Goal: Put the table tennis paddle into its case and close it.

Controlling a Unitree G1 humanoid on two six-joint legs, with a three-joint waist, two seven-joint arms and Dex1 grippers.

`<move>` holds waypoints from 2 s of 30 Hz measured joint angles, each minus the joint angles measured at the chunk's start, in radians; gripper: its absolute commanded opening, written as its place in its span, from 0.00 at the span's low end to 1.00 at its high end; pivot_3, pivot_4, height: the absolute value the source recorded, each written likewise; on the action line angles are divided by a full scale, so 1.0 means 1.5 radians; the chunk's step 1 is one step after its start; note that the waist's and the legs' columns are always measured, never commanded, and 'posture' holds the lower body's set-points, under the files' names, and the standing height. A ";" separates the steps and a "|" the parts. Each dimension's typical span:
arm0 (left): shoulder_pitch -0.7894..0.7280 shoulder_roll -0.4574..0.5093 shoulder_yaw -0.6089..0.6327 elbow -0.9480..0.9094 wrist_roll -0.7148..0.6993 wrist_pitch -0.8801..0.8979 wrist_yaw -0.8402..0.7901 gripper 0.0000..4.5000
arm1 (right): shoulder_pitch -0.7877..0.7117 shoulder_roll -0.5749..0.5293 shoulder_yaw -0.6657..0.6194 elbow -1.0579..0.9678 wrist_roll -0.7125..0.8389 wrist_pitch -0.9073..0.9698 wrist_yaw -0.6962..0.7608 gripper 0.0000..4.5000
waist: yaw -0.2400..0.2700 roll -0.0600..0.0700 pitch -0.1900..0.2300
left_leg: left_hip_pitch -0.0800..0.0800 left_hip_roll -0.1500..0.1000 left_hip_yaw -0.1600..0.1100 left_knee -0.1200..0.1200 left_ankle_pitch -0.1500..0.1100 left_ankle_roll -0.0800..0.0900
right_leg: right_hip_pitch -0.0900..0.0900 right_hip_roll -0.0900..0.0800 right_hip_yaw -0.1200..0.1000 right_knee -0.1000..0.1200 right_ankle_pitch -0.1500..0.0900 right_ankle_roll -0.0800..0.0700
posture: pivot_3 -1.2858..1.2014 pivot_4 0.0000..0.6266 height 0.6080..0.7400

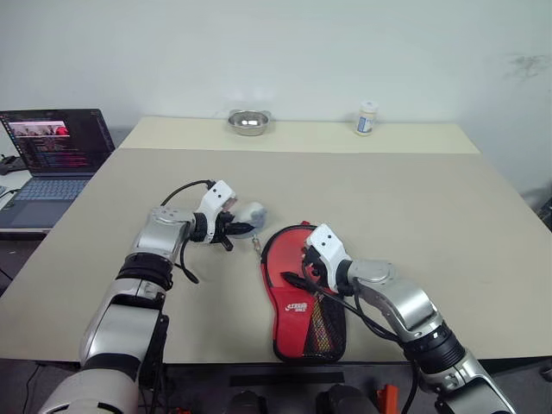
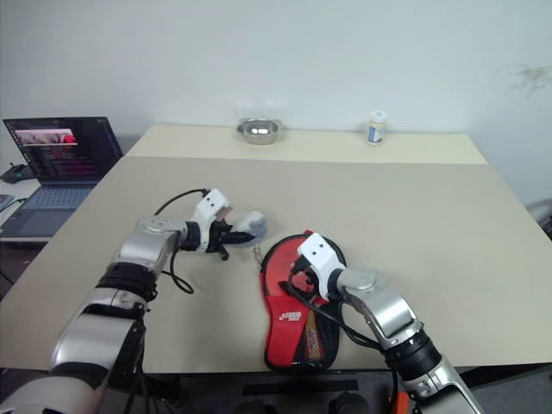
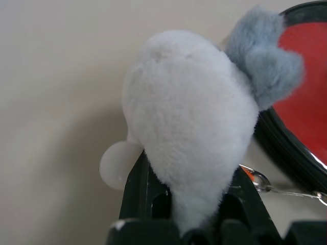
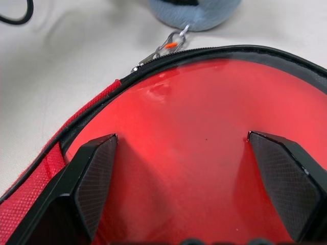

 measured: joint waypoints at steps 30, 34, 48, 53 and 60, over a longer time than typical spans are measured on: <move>-0.299 -0.362 -0.090 0.383 0.267 -0.203 0.459 0.09 | 0.021 -0.031 0.019 -0.068 -0.014 0.067 0.024 1.00 | 0.007 -0.001 -0.001 | 0.000 -0.004 -0.002 -0.001 0.000 0.000 | 0.000 -0.002 -0.002 0.000 -0.001 0.002 | 0.52 0.24 1.00; -0.311 -0.440 -0.083 0.383 0.266 -0.211 0.448 0.09 | 0.025 -0.032 0.019 -0.078 -0.015 0.075 0.022 1.00 | 0.010 -0.001 -0.001 | -0.001 -0.008 -0.001 -0.001 0.000 0.000 | 0.001 -0.003 0.000 0.000 -0.001 0.003 | 0.52 0.24 1.00; -0.319 -0.457 -0.092 0.383 0.276 -0.249 0.357 0.33 | 0.030 -0.030 0.018 -0.081 -0.019 0.078 0.016 1.00 | 0.011 0.001 -0.002 | 0.000 -0.007 -0.002 -0.001 0.000 0.000 | 0.001 -0.003 -0.001 0.000 -0.001 0.004 | 0.52 0.24 1.00; -0.319 -0.456 -0.092 0.383 0.276 -0.262 0.341 0.75 | 0.026 -0.028 0.018 -0.079 -0.020 0.078 0.017 1.00 | 0.011 0.001 -0.003 | 0.000 -0.007 -0.002 -0.001 0.000 0.000 | 0.001 -0.003 -0.001 0.000 -0.001 0.004 | 0.52 0.24 1.00; -0.319 -0.451 -0.081 0.382 0.270 -0.266 0.322 0.99 | 0.015 -0.028 0.018 -0.068 -0.021 0.076 0.028 1.00 | 0.010 0.001 -0.003 | 0.000 -0.007 -0.002 -0.001 0.000 0.000 | 0.001 -0.003 -0.001 0.000 -0.001 0.004 | 0.52 0.24 1.00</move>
